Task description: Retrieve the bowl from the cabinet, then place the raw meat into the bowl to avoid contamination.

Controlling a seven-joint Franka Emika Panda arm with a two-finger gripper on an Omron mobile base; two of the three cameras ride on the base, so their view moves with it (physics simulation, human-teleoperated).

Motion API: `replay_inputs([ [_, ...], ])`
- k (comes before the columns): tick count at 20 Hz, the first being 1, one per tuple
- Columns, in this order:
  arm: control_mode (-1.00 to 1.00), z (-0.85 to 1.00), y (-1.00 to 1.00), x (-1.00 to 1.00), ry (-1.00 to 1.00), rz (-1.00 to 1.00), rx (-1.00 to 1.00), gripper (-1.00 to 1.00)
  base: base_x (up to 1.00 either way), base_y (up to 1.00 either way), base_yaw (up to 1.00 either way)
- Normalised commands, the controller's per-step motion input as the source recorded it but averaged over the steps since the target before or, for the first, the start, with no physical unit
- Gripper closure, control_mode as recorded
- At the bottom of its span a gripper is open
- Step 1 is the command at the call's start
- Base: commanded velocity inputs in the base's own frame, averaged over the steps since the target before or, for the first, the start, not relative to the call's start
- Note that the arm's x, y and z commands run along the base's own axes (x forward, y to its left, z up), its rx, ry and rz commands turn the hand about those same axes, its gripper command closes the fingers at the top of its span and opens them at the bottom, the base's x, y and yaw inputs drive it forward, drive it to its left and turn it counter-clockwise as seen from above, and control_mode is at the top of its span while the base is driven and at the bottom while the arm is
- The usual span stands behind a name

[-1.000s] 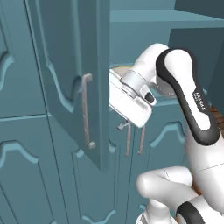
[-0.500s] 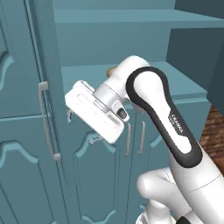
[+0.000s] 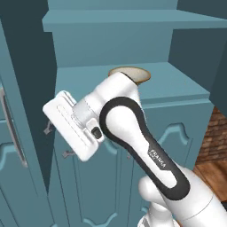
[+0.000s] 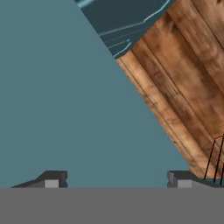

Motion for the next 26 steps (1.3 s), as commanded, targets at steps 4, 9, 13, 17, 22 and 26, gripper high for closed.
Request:
replay_inputs([
  [4, -1.00, -0.13, 0.09, 0.00, -0.02, -0.10, -0.07, -1.00, 0.00, 0.00, 0.00],
  [9, -1.00, -0.05, -0.30, 0.04, -0.13, -0.01, -0.19, -1.00, 0.00, 0.00, 0.00],
  [13, -1.00, 0.00, -0.47, 0.13, -0.16, -0.01, -0.18, -1.00, 0.00, 0.00, 0.00],
  [17, -1.00, 0.00, -0.55, 0.30, -0.12, -0.01, -0.15, -1.00, 0.00, 0.00, 0.00],
  [22, -1.00, 0.00, -0.56, 0.33, -0.10, 0.01, -0.15, -1.00, 0.00, 0.00, 0.00],
  [26, -1.00, 0.00, -0.60, 0.18, -0.14, 0.11, -0.14, -1.00, 0.00, 0.00, 0.00],
])
